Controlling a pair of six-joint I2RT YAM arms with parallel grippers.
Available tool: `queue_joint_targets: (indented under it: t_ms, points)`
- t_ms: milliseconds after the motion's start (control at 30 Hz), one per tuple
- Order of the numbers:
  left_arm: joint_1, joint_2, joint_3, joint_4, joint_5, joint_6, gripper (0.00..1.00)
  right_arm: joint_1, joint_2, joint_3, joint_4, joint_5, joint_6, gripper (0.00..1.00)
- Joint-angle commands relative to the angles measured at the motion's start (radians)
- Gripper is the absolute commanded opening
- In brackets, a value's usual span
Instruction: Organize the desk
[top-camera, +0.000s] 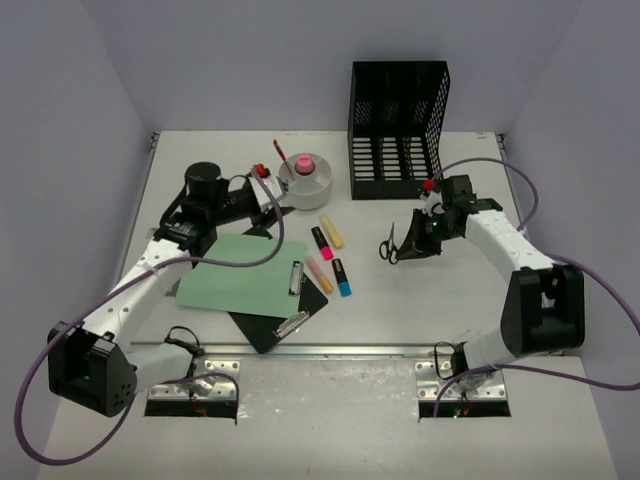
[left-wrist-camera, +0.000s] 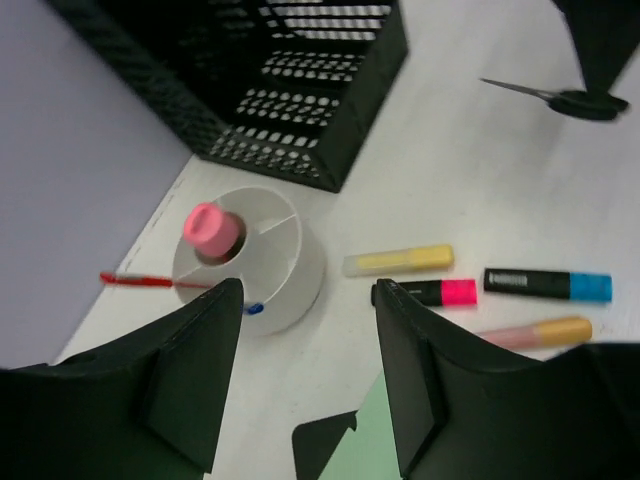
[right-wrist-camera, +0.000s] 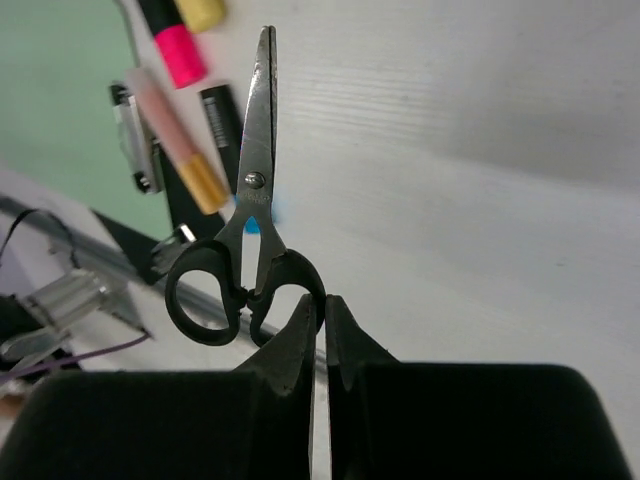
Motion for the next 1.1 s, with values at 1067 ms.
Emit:
queue_joint_targets:
  t_ms: [1067]
  points:
    - [-0.726, 0.164, 0.036, -0.353, -0.054, 1.112, 0.46, 0.257, -0.011, -0.017, -0.149, -0.322, 0.021, 0.01]
